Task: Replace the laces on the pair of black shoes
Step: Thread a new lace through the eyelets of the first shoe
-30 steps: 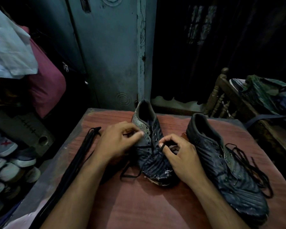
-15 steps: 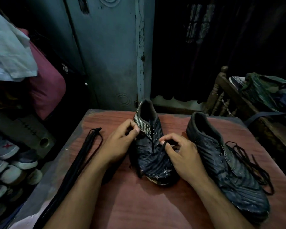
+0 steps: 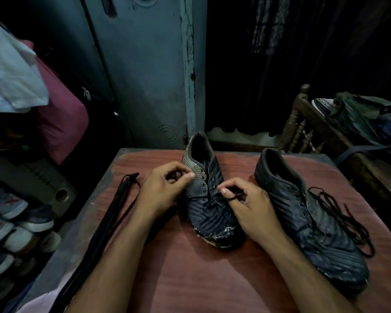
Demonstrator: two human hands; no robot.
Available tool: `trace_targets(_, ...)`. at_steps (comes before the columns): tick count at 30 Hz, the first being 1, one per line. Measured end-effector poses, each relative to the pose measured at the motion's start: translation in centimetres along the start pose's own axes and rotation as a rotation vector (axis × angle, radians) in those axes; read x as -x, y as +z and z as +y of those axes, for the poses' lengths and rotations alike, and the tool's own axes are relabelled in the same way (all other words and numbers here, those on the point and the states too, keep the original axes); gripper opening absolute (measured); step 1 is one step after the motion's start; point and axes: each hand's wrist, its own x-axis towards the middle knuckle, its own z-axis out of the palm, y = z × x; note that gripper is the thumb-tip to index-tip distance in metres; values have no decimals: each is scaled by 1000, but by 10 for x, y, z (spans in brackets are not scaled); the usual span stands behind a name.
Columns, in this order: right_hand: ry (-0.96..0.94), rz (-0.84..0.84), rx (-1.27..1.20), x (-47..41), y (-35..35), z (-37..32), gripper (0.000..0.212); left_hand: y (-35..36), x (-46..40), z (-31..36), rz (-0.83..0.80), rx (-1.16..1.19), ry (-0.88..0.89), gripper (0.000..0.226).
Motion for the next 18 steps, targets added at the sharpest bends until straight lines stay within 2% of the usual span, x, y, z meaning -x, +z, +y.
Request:
trace_targets(3,1,2,11,0,0,1,12,-9,1,-3,-261,-203,49,22)
trace_targets(5,12,2,18,0,-1,1,13,-9,1,-2,-327,-276,123,28)
trace_targets(9,19,9,34,0,-1,1,16,-7,-1,-4,-318,-341,179,10)
trace_targets(12,20,5,37,0,-1,0,19,-4,0,-3,-314,-336,200,8)
trace_targets(18,27,-24,37,0,-1,-2,28,-1,3,-3,-260,-215,114,8)
